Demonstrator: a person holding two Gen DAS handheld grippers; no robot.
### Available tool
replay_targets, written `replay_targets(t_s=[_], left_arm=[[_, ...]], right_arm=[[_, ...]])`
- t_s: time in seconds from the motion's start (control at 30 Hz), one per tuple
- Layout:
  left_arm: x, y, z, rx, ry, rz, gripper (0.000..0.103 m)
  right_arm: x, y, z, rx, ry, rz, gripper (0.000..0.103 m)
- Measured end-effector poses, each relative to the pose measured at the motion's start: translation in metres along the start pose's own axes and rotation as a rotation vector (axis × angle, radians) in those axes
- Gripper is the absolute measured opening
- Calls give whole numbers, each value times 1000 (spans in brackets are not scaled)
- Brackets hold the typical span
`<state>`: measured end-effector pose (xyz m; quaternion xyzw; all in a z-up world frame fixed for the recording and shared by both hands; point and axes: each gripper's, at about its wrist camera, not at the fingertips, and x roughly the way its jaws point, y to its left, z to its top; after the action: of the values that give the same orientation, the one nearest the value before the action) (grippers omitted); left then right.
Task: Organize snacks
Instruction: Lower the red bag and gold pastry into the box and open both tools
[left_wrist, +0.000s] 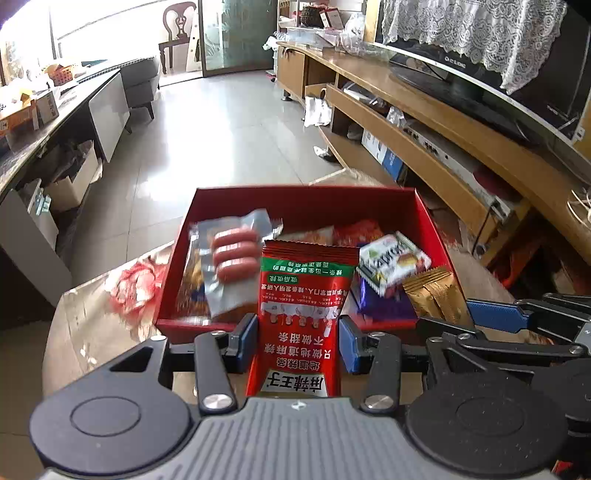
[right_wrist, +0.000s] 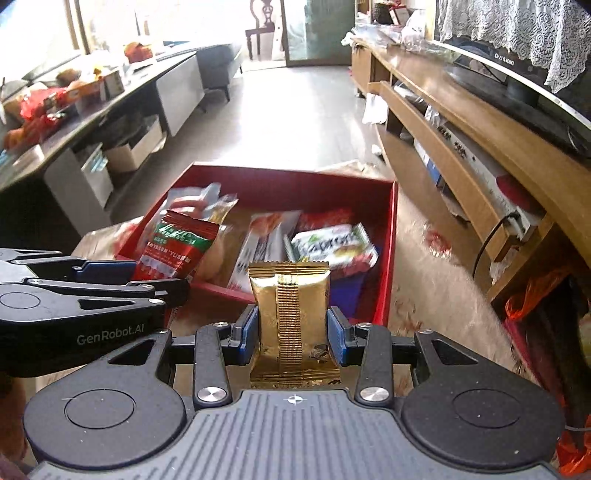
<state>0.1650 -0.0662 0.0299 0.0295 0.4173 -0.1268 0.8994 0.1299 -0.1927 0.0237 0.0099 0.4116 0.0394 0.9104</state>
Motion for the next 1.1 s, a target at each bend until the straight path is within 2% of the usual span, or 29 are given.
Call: replay_targets(t_s=[0.43,1.1], left_arm=[[14,-6,33,8,-55,31,42],[37,-10,59,4,-82,56,41]], right_arm=[[13,-14,29,25,-49,-29,48],[32,-23,53,35,-79,-65,48]])
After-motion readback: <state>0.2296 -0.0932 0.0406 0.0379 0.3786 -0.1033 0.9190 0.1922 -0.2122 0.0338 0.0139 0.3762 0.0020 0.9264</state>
